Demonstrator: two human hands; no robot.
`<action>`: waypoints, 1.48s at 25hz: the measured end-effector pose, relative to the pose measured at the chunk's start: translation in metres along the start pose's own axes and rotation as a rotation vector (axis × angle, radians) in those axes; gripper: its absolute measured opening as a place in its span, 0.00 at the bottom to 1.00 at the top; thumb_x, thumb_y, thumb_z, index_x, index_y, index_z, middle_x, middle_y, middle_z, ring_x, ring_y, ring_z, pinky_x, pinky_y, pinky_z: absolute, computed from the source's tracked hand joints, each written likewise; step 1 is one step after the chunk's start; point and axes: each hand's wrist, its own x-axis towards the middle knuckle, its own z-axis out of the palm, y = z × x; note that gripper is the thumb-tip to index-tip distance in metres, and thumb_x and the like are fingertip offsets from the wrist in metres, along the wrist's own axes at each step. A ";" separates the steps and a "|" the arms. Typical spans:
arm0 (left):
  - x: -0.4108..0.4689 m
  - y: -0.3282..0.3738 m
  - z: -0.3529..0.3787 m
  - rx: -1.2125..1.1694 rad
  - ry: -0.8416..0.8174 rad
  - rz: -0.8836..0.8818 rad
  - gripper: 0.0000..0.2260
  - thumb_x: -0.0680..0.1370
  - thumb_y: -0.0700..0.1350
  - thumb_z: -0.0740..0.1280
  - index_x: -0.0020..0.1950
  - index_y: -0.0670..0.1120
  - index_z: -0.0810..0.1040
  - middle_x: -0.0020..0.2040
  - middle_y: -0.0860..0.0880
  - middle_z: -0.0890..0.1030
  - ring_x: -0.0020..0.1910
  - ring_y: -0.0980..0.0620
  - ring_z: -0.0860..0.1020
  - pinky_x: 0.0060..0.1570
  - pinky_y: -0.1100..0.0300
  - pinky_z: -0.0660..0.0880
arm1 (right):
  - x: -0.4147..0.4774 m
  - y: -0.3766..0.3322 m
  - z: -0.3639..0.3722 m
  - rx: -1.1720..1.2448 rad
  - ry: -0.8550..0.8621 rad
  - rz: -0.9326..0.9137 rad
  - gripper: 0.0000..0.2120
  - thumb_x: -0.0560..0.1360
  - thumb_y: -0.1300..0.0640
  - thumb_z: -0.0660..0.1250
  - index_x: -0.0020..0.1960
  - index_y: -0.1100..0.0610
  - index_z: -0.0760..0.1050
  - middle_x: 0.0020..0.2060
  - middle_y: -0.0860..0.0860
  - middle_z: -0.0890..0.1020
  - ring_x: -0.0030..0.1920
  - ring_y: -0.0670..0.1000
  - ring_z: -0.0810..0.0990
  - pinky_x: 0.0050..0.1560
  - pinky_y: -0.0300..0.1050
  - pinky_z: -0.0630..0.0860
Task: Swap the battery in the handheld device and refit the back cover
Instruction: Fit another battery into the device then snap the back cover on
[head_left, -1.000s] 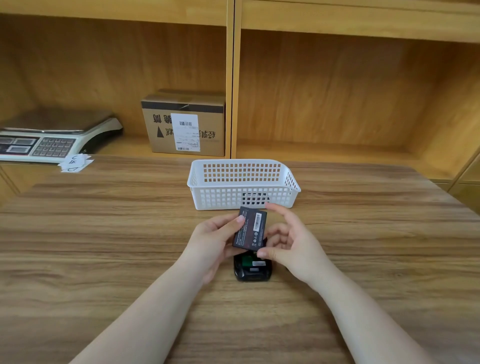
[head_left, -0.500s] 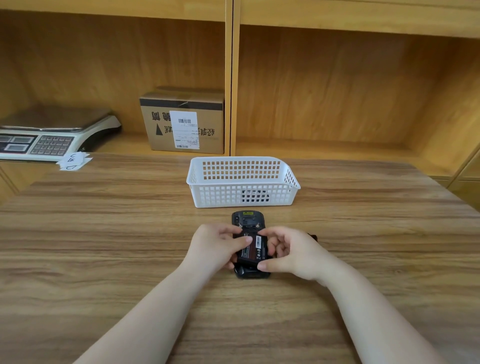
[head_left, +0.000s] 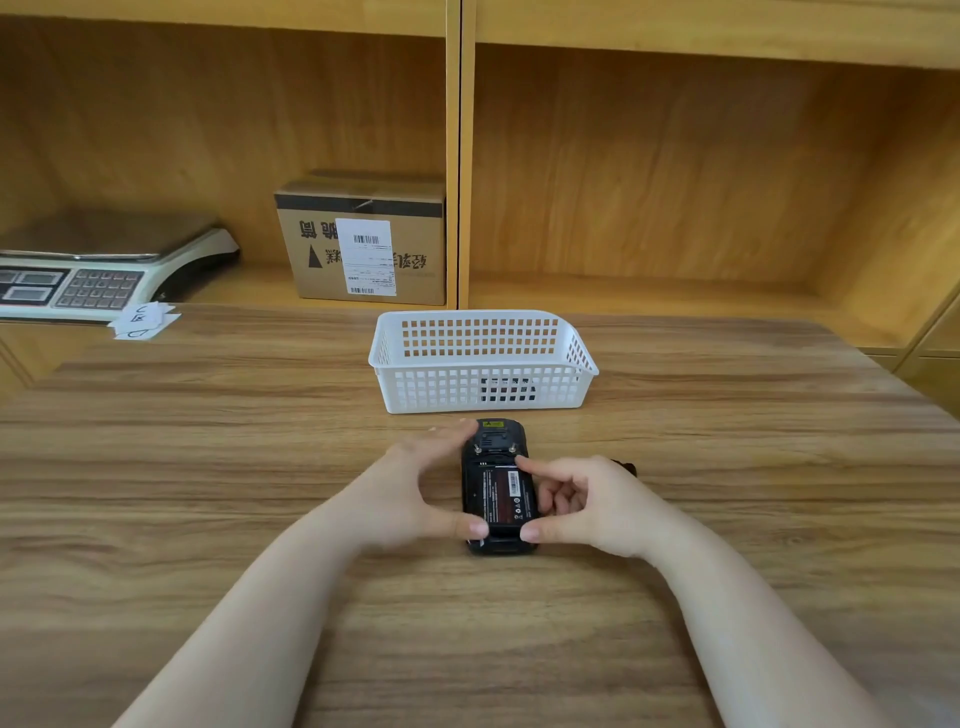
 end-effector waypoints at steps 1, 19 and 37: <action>-0.001 0.000 0.004 0.051 -0.046 -0.002 0.44 0.65 0.58 0.77 0.76 0.62 0.58 0.76 0.66 0.57 0.76 0.62 0.46 0.74 0.58 0.49 | 0.000 0.000 0.000 -0.018 0.007 -0.007 0.32 0.64 0.48 0.79 0.66 0.42 0.75 0.36 0.41 0.78 0.35 0.41 0.71 0.41 0.35 0.71; 0.020 -0.018 0.025 -0.051 -0.031 -0.148 0.49 0.61 0.62 0.74 0.76 0.65 0.51 0.79 0.60 0.53 0.78 0.56 0.42 0.76 0.50 0.37 | 0.006 -0.007 0.007 -0.091 0.091 0.095 0.40 0.67 0.51 0.77 0.74 0.44 0.62 0.40 0.45 0.79 0.36 0.43 0.75 0.43 0.36 0.72; 0.008 -0.012 0.016 0.070 0.007 0.004 0.45 0.67 0.66 0.71 0.78 0.60 0.51 0.79 0.56 0.44 0.75 0.57 0.31 0.76 0.48 0.39 | -0.029 0.016 -0.073 0.012 0.285 0.147 0.37 0.60 0.48 0.81 0.66 0.41 0.71 0.62 0.41 0.77 0.64 0.45 0.74 0.64 0.43 0.71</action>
